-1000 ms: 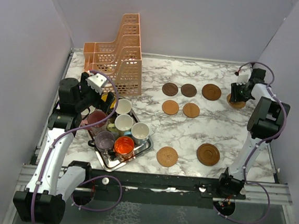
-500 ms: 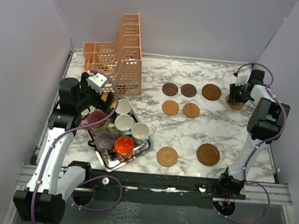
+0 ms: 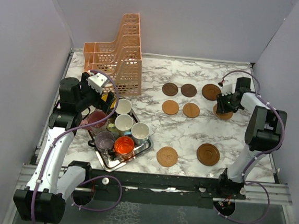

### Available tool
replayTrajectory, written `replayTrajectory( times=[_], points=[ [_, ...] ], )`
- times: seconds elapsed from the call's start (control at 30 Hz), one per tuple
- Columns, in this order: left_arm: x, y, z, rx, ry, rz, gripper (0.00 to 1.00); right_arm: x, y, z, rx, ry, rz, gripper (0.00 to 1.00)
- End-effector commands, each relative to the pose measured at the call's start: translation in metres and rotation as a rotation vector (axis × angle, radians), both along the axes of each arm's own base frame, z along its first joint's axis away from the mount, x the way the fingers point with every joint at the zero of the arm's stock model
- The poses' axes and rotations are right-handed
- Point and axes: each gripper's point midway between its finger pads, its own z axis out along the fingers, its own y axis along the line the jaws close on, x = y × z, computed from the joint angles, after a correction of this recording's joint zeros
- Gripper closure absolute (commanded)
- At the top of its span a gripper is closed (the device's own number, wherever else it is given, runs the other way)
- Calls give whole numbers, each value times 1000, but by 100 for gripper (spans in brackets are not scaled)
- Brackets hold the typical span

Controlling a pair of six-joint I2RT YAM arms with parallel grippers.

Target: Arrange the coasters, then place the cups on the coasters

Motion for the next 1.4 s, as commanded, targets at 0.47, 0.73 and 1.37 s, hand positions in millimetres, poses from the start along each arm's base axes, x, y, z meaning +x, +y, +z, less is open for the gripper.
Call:
replayTrajectory(
  times=[0.47,0.73,1.37],
  points=[
    [-6,-4,9,-12,-25,-28,1,-30,67,4,29,65,78,68],
    [-7,-5,9,-15,-24,-35,1,-33,62,1,0,55,82,68],
    [-6,-6,6,-15,-14,-45,1,-52,74,71,1,-99,305,59]
  ],
)
